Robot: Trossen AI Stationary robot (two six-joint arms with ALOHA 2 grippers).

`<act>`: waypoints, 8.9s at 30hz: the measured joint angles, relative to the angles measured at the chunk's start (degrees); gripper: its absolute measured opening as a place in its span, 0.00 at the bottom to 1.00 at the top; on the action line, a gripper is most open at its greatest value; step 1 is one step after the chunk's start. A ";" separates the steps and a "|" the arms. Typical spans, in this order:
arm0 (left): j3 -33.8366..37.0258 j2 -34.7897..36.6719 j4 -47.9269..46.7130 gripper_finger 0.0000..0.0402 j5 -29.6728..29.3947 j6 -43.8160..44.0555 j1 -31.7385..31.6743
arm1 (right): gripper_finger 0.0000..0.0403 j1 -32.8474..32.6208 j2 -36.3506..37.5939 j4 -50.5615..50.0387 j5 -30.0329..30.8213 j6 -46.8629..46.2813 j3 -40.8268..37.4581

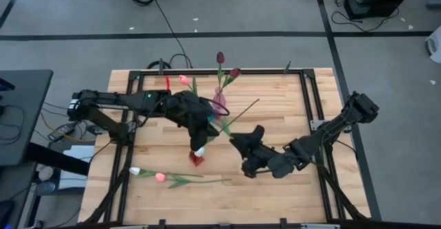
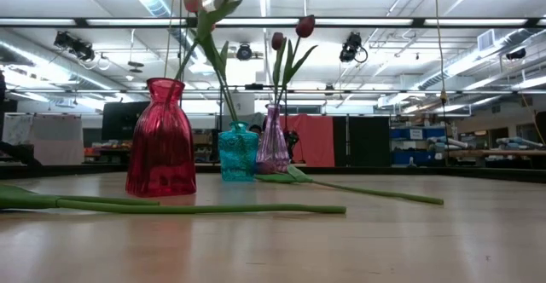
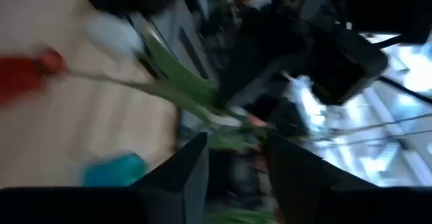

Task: Sort flowers into vase by color
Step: Put the white flower into the red vase, then put the pink flower into the blue vase

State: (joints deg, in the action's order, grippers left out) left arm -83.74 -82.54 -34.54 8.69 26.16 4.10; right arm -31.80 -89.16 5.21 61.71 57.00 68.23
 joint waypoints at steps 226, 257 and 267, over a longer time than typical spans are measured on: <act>-15.16 3.95 -30.36 0.05 -20.11 -14.89 1.62 | 0.32 9.75 -8.43 42.30 -7.83 53.59 0.40; -15.16 3.89 -32.49 0.05 -17.14 -13.47 1.62 | 0.23 15.05 -9.37 49.59 -4.63 60.01 0.35; -15.16 3.91 -32.09 0.12 -18.34 -16.77 1.64 | 0.03 14.96 -9.37 48.78 -2.75 58.62 0.35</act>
State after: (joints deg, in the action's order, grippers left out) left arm -98.89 -78.63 -66.63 -9.65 9.39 5.74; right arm -16.84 -98.52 53.99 58.96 115.62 68.58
